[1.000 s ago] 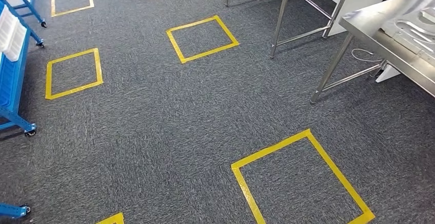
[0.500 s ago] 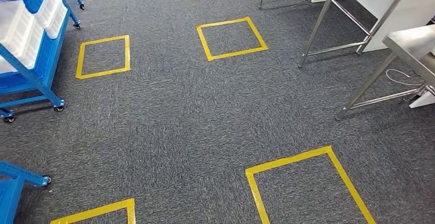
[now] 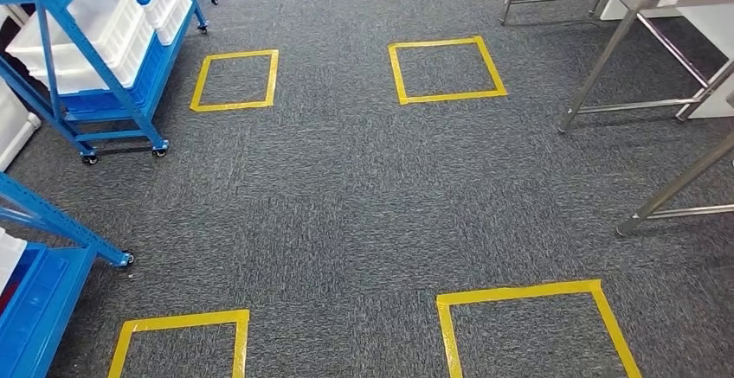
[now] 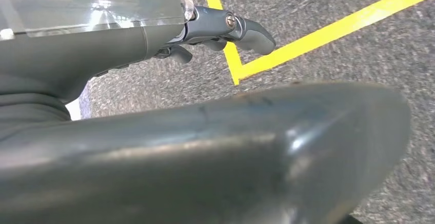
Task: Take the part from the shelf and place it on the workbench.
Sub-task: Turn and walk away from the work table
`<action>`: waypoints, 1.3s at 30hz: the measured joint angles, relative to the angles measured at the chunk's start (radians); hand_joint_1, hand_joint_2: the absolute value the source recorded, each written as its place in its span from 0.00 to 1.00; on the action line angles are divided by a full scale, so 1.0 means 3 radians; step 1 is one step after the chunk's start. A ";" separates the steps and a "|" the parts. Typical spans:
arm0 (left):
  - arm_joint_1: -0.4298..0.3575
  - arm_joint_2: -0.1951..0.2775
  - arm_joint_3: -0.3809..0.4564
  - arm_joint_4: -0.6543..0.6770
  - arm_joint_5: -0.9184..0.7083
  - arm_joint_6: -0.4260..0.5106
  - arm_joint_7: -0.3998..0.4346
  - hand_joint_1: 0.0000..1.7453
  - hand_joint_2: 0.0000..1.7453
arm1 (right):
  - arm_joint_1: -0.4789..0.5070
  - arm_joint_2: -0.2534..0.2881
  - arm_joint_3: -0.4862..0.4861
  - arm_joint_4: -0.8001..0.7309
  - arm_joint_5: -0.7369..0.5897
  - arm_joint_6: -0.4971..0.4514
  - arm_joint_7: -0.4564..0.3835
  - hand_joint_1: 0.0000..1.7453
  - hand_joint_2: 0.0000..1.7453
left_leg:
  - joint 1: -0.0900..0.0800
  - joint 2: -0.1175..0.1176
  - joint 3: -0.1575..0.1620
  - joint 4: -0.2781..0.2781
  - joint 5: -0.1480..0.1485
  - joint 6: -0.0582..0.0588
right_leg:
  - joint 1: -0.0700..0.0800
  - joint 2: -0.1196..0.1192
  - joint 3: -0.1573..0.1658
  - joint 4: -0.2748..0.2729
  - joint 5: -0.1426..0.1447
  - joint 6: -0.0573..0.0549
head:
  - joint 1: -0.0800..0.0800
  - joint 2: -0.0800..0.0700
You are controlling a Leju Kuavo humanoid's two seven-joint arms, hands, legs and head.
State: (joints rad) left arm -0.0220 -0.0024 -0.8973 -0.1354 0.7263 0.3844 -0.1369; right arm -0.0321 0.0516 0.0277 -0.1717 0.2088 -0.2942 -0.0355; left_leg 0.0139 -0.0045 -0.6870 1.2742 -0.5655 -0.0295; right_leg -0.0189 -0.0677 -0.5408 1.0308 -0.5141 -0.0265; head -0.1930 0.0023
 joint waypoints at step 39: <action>-0.0005 -0.0037 0.0045 0.0020 0.0279 0.0030 -0.0235 0.00 0.00 | 0.0019 0.0086 0.0020 0.0010 0.0142 0.0037 0.0183 0.00 0.00 | -0.0041 0.0130 0.0441 -0.0878 0.0325 0.0143 | 0.0017 -0.0169 0.0069 -0.0015 -0.0027 0.0139 | -0.0001 0.0000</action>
State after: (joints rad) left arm -0.0235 -0.0134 -0.8838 -0.1293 0.8102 0.3935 -0.2075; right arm -0.0264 0.0773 0.0337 -0.1688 0.2515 -0.2832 0.0194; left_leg 0.0015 0.0345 -0.5547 1.0107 -0.4681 0.0134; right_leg -0.0139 -0.1184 -0.5202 1.0264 -0.5223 0.0151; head -0.1932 0.0023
